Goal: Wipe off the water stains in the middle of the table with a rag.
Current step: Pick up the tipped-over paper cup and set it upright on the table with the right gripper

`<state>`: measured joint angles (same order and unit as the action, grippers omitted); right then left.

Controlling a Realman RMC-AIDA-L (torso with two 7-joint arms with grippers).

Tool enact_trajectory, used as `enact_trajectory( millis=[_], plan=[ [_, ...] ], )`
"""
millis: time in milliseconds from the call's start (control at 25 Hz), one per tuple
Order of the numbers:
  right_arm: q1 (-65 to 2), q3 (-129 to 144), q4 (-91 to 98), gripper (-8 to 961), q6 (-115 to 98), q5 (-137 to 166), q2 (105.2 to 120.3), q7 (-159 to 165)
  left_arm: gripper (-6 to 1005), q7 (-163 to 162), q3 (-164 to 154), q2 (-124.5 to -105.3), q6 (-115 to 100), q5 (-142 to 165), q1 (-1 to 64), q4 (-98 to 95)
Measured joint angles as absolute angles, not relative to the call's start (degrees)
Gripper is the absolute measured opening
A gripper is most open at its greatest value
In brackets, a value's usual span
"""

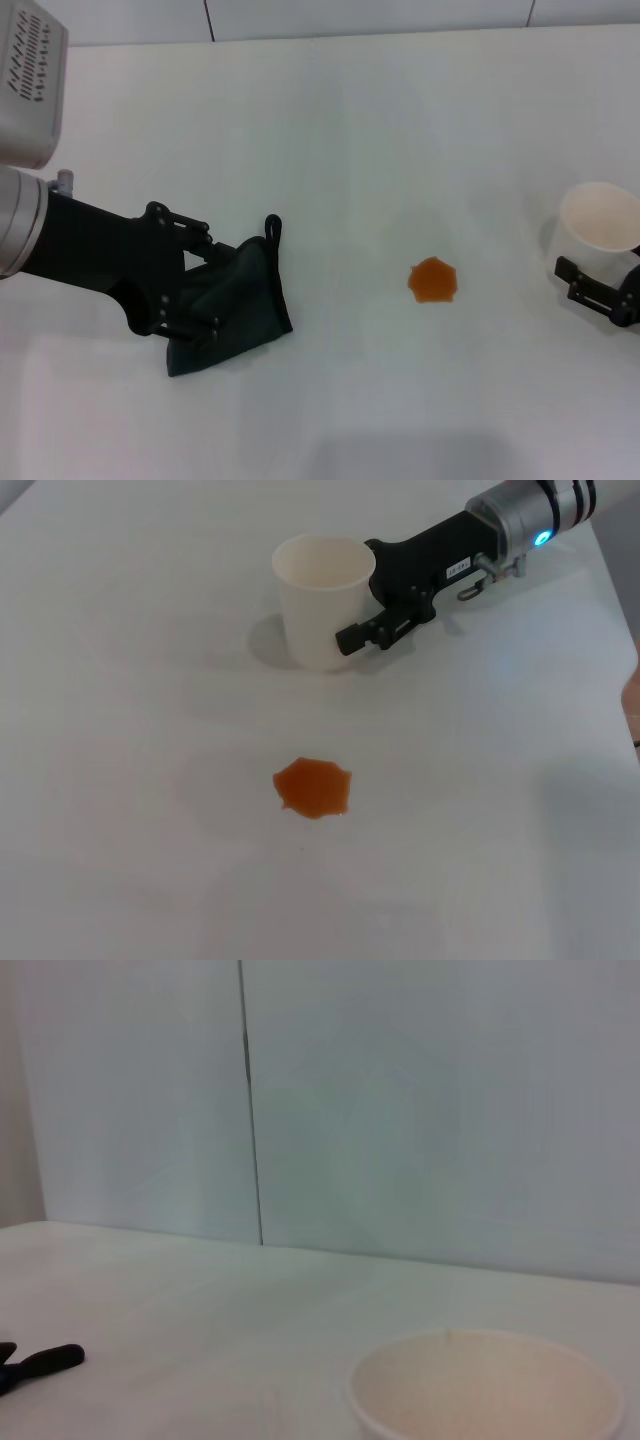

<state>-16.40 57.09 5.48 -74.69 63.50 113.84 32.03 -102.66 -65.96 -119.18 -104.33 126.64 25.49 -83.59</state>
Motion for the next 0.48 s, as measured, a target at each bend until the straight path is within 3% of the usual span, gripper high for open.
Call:
enact_trajectory(
  millis=[320,480],
  plan=[
    [-14.58,58.04,6.9,859,-75.57,63.49,113.17,34.06,718,-102.66,-65.93,-119.09,-104.32,126.64,25.49,-83.59],
    [-13.07,58.73,7.3,859,-76.33,63.49,112.0,35.93,718,-102.66,-65.92,-119.09,-104.32,126.65,25.49,-83.59]
  ],
)
